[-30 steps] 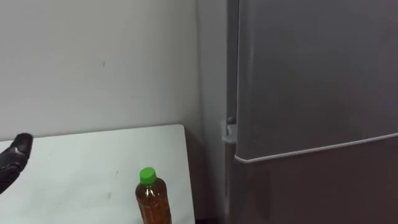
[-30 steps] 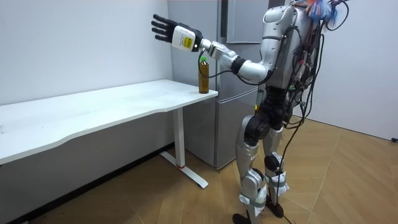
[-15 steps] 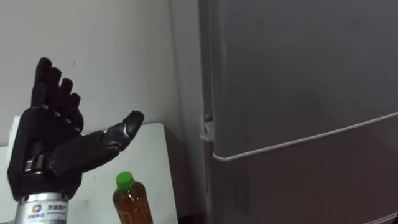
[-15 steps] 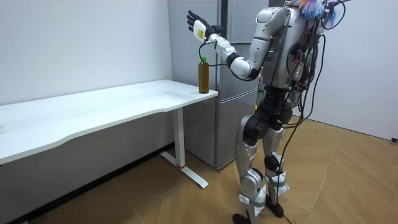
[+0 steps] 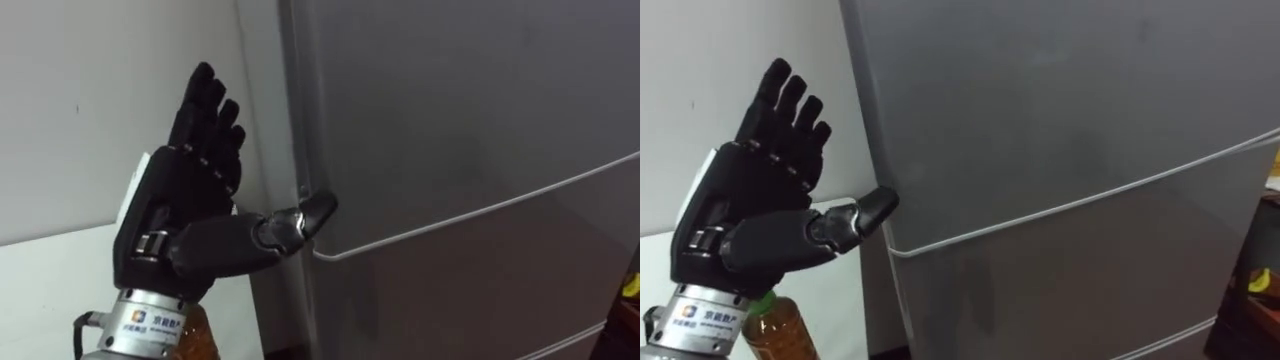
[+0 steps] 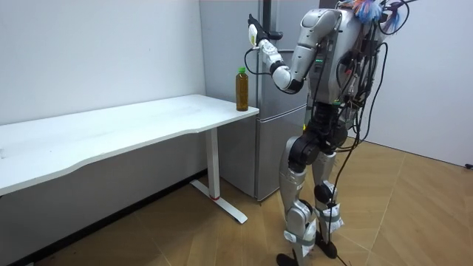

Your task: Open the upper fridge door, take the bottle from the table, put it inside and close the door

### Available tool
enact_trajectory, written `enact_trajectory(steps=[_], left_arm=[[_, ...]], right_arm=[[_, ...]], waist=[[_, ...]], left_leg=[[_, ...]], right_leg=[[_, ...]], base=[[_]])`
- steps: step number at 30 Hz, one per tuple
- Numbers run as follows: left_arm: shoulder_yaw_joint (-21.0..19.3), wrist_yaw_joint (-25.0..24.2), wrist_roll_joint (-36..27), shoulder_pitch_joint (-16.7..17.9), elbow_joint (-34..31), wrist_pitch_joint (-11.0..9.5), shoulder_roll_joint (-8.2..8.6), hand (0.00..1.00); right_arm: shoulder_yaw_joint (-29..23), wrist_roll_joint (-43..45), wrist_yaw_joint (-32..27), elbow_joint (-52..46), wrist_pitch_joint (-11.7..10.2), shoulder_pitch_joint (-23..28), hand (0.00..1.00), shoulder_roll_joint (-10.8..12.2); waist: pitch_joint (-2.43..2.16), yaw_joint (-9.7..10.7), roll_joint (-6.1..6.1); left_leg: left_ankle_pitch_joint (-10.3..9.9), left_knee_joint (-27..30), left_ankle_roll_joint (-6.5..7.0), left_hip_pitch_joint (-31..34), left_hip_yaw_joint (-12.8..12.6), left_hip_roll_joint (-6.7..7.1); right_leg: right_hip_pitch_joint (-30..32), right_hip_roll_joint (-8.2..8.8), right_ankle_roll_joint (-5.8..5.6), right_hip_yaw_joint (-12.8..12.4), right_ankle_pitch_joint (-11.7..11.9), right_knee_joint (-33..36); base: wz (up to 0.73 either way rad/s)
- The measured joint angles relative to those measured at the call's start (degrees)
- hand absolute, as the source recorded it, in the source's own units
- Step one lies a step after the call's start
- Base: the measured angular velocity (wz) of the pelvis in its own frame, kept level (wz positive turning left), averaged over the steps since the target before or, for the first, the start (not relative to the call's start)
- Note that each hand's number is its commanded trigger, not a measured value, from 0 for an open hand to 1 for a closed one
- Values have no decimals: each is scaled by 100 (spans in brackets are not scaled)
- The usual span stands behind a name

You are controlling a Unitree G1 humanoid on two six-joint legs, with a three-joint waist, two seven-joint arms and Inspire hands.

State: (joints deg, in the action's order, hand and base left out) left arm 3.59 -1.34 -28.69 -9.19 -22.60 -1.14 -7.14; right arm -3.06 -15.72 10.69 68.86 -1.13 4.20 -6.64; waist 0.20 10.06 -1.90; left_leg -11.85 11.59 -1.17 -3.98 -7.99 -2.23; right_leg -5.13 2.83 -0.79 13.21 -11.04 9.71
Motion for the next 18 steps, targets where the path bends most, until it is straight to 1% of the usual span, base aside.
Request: enact_trajectory(steps=[4,10,14,15,16,17,18], left_arm=[[24,-180,-12,2,23,94,0,0],[233,-333,-90,2,32,206,43,0],[470,-409,-93,3,35,253,41,0],[510,-420,-93,3,38,254,41,7],[607,-436,-97,5,40,262,39,18],[682,-452,-99,6,40,271,40,25],[682,-453,-99,7,40,272,43,66]], right_arm=[[4,-17,20,60,-1,-41,0,1],[26,-22,40,119,1,-77,0,1],[152,-24,6,92,-3,-92,0,-21],[183,-25,4,92,-3,-99,0,-30],[189,-20,0,92,-2,-107,0,-30],[192,-20,-4,93,-2,-109,0,-29],[193,-18,-7,94,-2,-109,0,-29]], waist=[[4,38,6],[9,51,-4],[19,52,-15],[19,52,-15],[19,52,-15],[19,51,-15],[20,52,-13]], left_leg=[[0,-5,0,4,-4,0],[0,-3,0,-3,-20,-3],[0,-5,0,-6,-23,-3],[0,-6,0,-7,-23,-3],[0,-11,0,-9,-24,-3],[0,-19,0,-12,-24,-3],[0,-22,0,-15,-24,-3]], right_leg=[[10,-2,2,-8,5,-1],[13,-7,3,-24,6,-4],[15,-6,3,-24,5,-4],[15,-6,3,-23,5,-4],[15,-6,4,-25,5,-4],[15,-7,3,-25,5,-5],[15,-7,3,-28,5,-4]], base=[[0],[0],[0],[0],[0],[0],[0]])
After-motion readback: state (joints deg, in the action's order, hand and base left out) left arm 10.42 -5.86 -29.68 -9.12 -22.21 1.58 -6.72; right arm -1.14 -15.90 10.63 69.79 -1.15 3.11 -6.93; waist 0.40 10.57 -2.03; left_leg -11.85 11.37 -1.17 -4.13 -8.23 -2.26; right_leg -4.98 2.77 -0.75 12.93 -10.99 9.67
